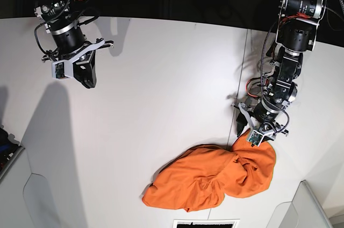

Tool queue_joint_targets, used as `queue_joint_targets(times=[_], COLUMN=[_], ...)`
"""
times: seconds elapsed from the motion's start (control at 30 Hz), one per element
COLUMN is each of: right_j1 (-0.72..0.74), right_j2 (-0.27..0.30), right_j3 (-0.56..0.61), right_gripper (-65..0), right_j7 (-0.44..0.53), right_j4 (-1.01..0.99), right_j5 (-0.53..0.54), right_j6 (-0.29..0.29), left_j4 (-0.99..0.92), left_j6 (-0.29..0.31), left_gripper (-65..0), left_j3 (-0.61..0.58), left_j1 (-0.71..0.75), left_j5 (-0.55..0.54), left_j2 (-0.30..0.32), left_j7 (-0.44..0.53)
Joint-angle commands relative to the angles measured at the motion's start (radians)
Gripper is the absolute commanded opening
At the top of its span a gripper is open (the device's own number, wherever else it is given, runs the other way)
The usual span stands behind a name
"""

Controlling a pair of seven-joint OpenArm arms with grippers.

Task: Layout the t-shirt on the table in an organized manner, then fold the t-shirt properly
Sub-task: 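Lower the left gripper onto the orange t-shirt and pinch a fold, then lift the shirt with the left gripper and drag it across the table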

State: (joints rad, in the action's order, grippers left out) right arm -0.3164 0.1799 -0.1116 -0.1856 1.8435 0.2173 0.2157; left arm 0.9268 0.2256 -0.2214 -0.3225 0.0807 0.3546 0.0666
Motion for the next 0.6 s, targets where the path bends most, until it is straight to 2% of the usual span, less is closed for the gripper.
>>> queue_joint_targets(times=[0.0,0.13,0.23,0.3,0.4,0.57], right_j1=[0.006,0.005,0.006,0.006,0.006,0.006], right_j2=[0.005,0.005,0.005,0.005,0.005,0.005], right_j3=[-0.004,-0.004,-0.004,-0.004,-0.004,-0.004], right_gripper=[-60.2,-60.2,-60.2,-60.2,-60.2,-60.2], right_j7=[0.023,0.023,0.023,0.023,0.023,0.024], right_j4=[0.015,0.015,0.015,0.015,0.015,0.015], right_j5=[0.008,0.008,0.008,0.008,0.008,0.008], right_j6=[-0.003,-0.003,-0.003,-0.003,-0.003,-0.003], left_j4=[0.007,0.007,0.007,0.009,0.032,0.213], left_j6=[-0.005,0.006,0.083,0.166,0.238,0.239], left_gripper=[-33.8,-51.2,-64.4,-65.0,-65.0,-65.0], left_j3=[0.005,0.005,0.005,0.005,0.005,0.005], left_j1=[-0.021,-0.020,-0.006,0.014,0.073,0.272], left_j5=[0.024,0.074,0.073,0.066,0.047,0.042], left_j2=[0.011,0.011,0.011,0.012,0.016,0.061], left_j7=[-0.002,-0.003,-0.003,-0.003,-0.003,-0.003])
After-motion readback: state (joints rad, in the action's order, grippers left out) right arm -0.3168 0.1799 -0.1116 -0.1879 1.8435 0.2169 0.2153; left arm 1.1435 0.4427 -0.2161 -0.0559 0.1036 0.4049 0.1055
